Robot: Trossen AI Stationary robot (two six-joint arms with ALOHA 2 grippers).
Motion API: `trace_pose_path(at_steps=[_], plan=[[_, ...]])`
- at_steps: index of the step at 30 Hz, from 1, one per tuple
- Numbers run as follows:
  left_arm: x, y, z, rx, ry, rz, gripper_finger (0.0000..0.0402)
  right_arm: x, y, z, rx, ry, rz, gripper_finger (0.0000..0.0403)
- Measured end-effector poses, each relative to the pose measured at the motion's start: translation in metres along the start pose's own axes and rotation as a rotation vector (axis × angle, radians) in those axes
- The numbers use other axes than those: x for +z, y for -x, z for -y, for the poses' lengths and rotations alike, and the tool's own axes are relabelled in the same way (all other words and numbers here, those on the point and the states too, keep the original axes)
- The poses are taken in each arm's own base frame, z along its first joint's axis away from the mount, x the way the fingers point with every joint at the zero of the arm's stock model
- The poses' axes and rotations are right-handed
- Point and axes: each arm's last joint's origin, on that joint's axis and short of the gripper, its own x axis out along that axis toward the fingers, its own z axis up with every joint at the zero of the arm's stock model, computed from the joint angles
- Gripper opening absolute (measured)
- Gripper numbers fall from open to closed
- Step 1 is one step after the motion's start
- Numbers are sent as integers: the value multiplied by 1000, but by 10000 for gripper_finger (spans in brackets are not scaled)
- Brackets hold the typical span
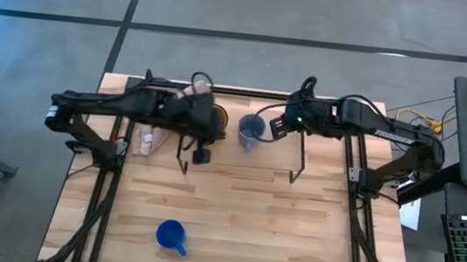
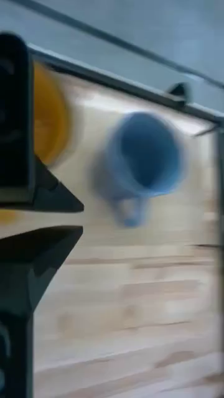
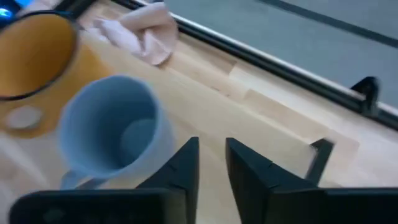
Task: Stack small to large cups/mugs on shelf
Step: Put the blue mug on the shelf
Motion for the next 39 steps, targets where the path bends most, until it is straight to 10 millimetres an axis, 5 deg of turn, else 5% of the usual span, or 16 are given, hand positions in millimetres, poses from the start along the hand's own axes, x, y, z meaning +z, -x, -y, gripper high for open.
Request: trace_pose_path(at_steps=[11, 20, 29, 39], plan=[[-80, 48, 33, 79, 333, -308, 97, -38, 29, -20, 31, -68, -47, 154], [-150, 40, 71, 58, 624, -465, 98, -59, 41, -35, 73, -146, -72, 157], [-167, -1, 116, -170, 775, -510, 98, -65, 36, -42, 61, -162, -91, 155], [-168, 3, 136, -238, 777, -522, 98, -68, 33, -46, 68, -154, -129, 155]])
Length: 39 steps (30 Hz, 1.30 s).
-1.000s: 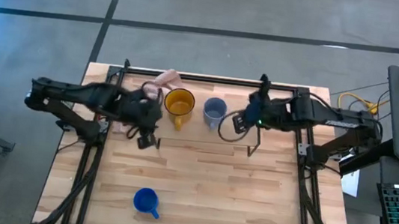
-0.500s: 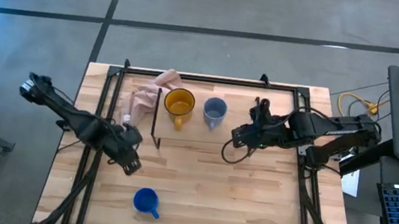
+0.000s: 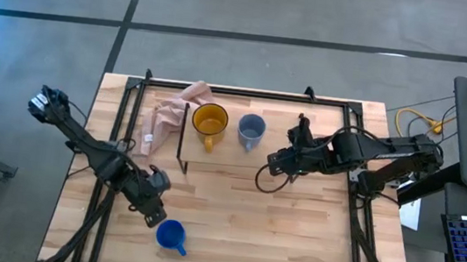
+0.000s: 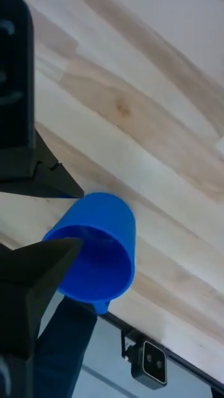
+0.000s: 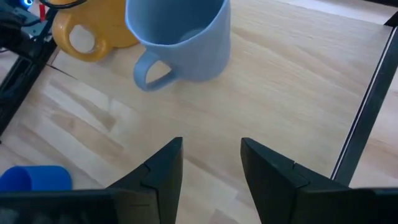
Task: Stack small to large cups/mugs on shelf
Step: Put the blue mug on the shelf
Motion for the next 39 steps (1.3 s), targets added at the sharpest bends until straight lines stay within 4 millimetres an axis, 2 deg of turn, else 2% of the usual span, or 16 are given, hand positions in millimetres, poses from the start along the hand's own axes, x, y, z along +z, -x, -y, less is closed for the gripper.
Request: trace_pose_path(at_steps=[16, 27, 31, 34, 39], plan=[[-17, -31, 20, -23, 3, -25, 98, -15, 7, 0, -19, 16, -31, 155], [-22, -70, 23, 92, -14, -44, 98, -18, 9, -1, -10, 22, -35, 155], [-22, -78, 25, 101, -33, -47, 96, -18, 9, -1, -12, 27, -36, 155], [-21, -77, 29, 90, -64, -44, 75, -20, 10, 0, -17, 33, -40, 155], [-11, -67, 34, 90, -161, -12, 9, -28, 14, -1, -12, 22, -51, 155]])
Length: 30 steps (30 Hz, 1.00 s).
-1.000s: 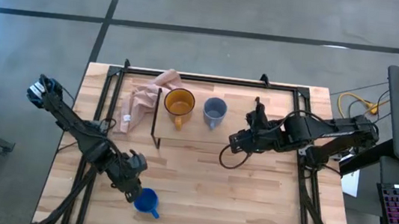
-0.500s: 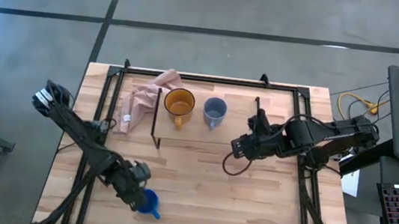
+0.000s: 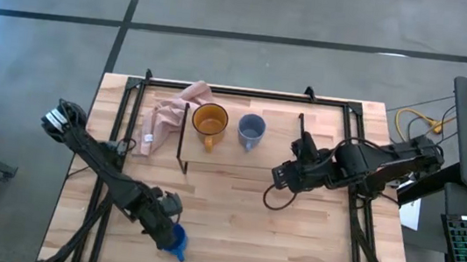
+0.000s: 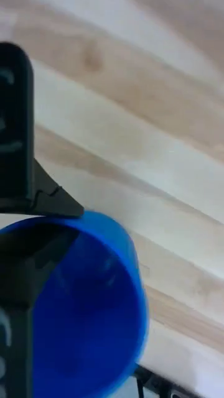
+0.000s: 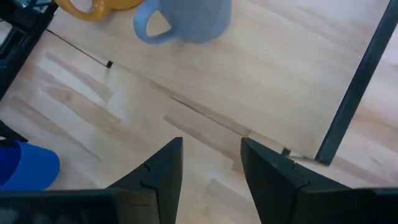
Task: Stack small to large cups/mugs on shelf
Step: Put the blue mug on the shelf
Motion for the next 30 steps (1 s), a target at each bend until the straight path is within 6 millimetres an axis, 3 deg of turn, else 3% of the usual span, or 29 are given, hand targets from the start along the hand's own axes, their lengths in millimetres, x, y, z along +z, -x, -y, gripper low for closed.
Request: trace_pose_path(at_steps=[6, 12, 18, 25, 30], plan=[[33, 32, 4, 35, -189, 24, 2, -19, 10, 2, -29, -30, 0, 151], [91, 92, 8, 29, -380, 124, 1, -44, 20, 8, -63, -106, 7, 134], [146, 139, -4, 63, -441, 220, 1, -64, 20, 11, -62, -181, 25, 126], [161, 145, -15, 137, -480, 164, 0, -69, 16, 4, -24, -158, 18, 125], [168, 116, -10, 148, -487, 118, 0, -70, 14, 1, -7, -139, 6, 125]])
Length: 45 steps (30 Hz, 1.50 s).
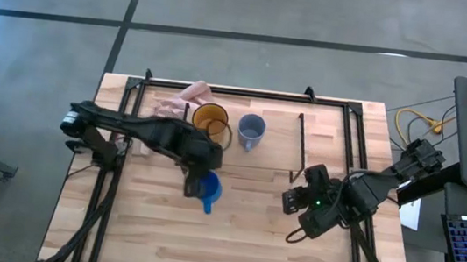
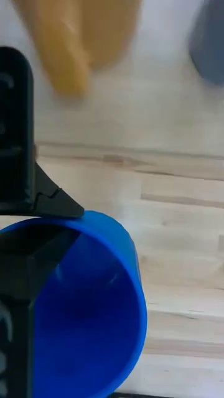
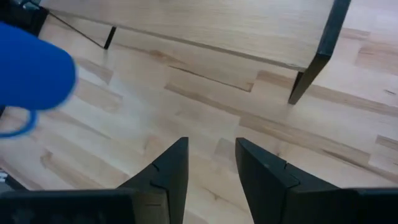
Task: Stack small to large cups/mugs on shelf
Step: Put the blue mug on the shelf
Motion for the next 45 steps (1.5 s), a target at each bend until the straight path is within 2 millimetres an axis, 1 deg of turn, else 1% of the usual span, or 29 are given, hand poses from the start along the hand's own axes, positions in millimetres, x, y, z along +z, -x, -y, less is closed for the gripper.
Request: trace_pose_path(at_steps=[3, 6, 9, 12, 17, 19, 25, 29, 45], plan=[[10, -20, 8, -48, -13, 22, 0, 0, 0, 0, -1, -2, 0, 125], [24, -40, 16, -122, -24, 76, 0, 0, 0, 0, -4, -3, -16, 125], [31, -61, 19, -125, -37, 71, 0, -2, 0, 1, -16, -5, -85, 125], [34, -80, 21, -116, -51, 44, 0, -6, 2, 1, -22, 3, -143, 125], [34, -116, 24, -98, -90, -40, 0, -10, 4, 2, -19, -9, -152, 125], [33, -125, 25, -97, -98, -62, 0, -10, 4, 2, -18, -15, -153, 125], [34, -144, 27, -93, -98, -84, 0, -10, 4, 2, -19, -18, -153, 125], [38, -153, 29, -103, -96, -43, 0, -10, 4, 2, -20, -18, -152, 125], [37, -165, 25, -83, -99, -45, 0, -10, 4, 2, -21, -16, -135, 125]])
